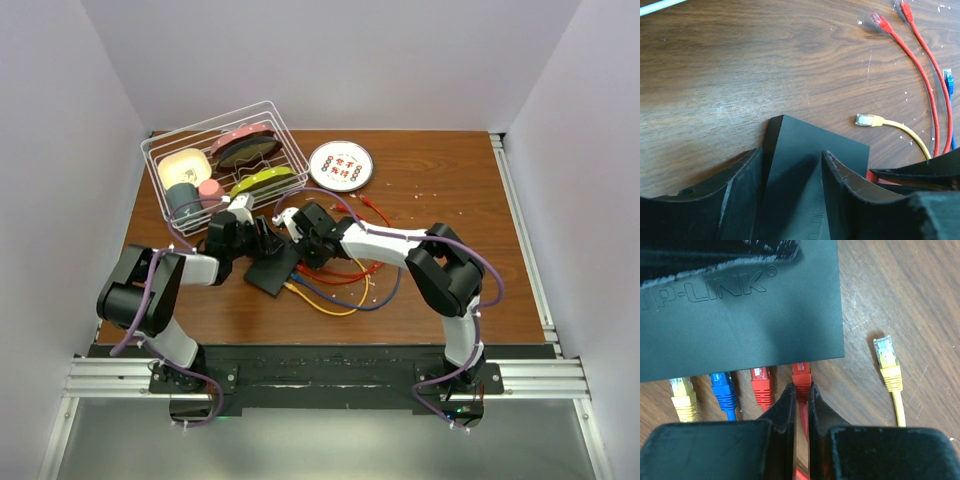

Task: Insert the plug into the switch port

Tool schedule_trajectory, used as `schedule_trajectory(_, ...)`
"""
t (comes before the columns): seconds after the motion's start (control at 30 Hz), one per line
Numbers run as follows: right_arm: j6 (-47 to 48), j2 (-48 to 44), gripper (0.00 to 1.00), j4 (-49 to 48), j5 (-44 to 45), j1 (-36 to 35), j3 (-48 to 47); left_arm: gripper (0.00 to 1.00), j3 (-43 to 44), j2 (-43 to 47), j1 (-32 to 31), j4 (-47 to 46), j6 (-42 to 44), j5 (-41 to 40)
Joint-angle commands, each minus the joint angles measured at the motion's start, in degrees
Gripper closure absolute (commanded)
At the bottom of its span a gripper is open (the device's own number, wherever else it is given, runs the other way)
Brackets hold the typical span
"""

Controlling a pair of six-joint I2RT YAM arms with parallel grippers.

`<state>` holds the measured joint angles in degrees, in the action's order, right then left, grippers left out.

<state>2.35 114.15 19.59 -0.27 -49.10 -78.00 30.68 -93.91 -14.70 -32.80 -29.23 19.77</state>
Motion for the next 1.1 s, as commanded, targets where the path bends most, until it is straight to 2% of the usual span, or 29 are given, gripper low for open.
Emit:
schedule_trajectory(0.0, -0.5, -3.4, 0.96, -16.79, 2.55, -0.82, -1.28, 0.42, 1.32, 4.07, -2.79, 4.23, -1.62, 11.88)
schedule_trajectory(0.03, -0.59, -3.67, 0.96, -16.61, 2.82, -0.91, -1.11, 0.4, 1.32, 4.52, -2.7, 4.75, -1.62, 11.35)
schedule_trajectory(0.1, -0.94, -4.11, 0.87, -16.34, 3.87, -0.82, -0.84, 0.34, 1.14, 6.53, -2.35, 6.16, -1.53, 9.51)
schedule_trajectory(0.17, -1.12, -5.16, 0.78, -16.17, 4.49, -0.82, -0.58, 0.26, 0.96, 8.29, -1.74, 7.21, -1.53, 8.01)
schedule_trajectory(0.2, -1.21, -5.77, 0.69, -16.08, 5.01, -0.82, -0.23, 0.24, 0.96, 10.13, -1.56, 8.44, -1.27, 6.44)
schedule_trajectory(0.27, -1.29, -7.35, 0.62, -15.64, 5.72, -0.82, 0.21, 0.18, 1.31, 12.33, -1.04, 9.85, -0.91, 4.85)
schedule_trajectory(0.3, -1.38, -7.8, 0.54, -15.38, 5.98, -0.82, 0.3, 0.17, 1.58, 14.87, -1.03, 11.34, -0.39, 3.01)
schedule_trajectory(0.4, -1.38, -10.34, 0.43, -13.97, 7.04, -0.82, 1.0, 0.08, 2.89, 20.75, -0.95, 14.33, 0.93, -1.03)
schedule_trajectory(0.43, -1.38, -11.22, 0.36, -13.71, 7.91, -0.82, 1.27, 0.05, 3.25, 22.26, -0.95, 15.12, 1.28, -2.18)
schedule_trajectory(0.5, -1.73, -14.2, 0.29, -13.18, 8.53, -0.73, 2.41, 0.03, 4.3, 26.29, -0.95, 17.14, 2.68, -4.46)
schedule_trajectory(0.63, -2.0, -20.18, 0.09, -13.09, 9.76, -0.73, 4.78, 0.0, 6.67, 31.94, -0.95, 21.8, 4.71, -8.86)
schedule_trajectory(0.77, -4.19, -27.03, 0.02, -13.26, 11.34, -0.73, 8.63, 0.0, 8.17, 36.68, -0.95, 24.97, 6.12, -11.15)
schedule_trajectory(0.97, -6.39, -39.25, 0.02, -18.53, 15.47, -0.73, 18.12, 0.0, 6.33, 45.29, -0.95, 23.22, 5.86, -11.51)
schedule_trajectory(1.07, -7.53, -43.48, 0.01, -19.33, 17.06, -0.82, 20.59, 0.0, 5.8, 46.62, -1.03, 23.3, 5.68, -12.38)
